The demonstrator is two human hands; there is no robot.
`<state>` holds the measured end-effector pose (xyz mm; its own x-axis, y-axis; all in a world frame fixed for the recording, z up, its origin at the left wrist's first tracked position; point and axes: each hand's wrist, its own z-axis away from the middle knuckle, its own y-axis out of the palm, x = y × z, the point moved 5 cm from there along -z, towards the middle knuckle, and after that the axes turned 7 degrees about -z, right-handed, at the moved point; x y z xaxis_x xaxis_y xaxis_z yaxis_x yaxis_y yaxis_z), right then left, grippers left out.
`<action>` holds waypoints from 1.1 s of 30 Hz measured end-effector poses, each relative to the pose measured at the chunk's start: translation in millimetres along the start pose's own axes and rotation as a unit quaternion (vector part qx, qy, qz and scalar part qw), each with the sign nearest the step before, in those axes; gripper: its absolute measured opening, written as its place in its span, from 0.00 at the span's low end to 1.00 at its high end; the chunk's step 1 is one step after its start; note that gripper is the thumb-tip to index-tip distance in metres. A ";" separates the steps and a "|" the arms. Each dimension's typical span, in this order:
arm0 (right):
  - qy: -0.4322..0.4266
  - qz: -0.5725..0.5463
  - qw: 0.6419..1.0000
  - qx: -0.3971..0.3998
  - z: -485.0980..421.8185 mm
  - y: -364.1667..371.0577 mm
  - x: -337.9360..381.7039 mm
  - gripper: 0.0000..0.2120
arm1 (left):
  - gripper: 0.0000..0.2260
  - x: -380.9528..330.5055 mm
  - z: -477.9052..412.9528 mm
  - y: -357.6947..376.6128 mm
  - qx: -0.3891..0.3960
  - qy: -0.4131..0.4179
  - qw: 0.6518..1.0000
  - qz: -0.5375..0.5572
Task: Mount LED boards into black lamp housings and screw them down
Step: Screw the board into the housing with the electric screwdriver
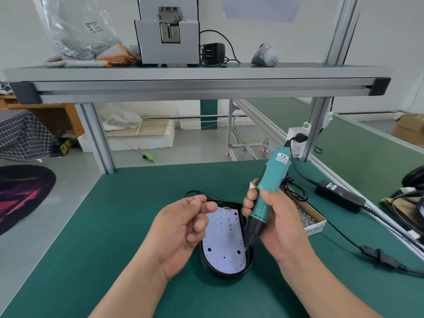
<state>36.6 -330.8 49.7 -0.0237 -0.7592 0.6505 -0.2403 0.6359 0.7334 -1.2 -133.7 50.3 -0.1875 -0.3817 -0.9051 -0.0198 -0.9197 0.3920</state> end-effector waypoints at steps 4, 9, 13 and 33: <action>-0.024 0.004 1.000 0.012 1.4 0.1 7.2 0.15 | 0.09 10.8 1.0 3.4 0.021 0.016 0.992 -0.120; -0.030 -0.003 1.000 -0.004 -1.3 -3.9 16.7 0.16 | 0.08 15.0 5.2 9.3 0.041 0.035 0.978 -0.204; -0.044 -0.019 0.998 -0.028 -2.7 -7.5 21.4 0.10 | 0.13 13.8 6.0 10.6 0.041 0.039 0.977 -0.204; -0.133 -0.117 0.984 -0.016 4.9 14.8 45.7 0.07 | 0.11 28.0 14.8 27.5 0.110 0.015 0.972 -0.206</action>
<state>27.2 -356.7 89.3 -0.2245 -0.8925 0.3913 -0.2390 0.4397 0.8658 -21.5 -168.3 38.3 -0.0909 0.0096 -0.9958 -0.2966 -0.9548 0.0179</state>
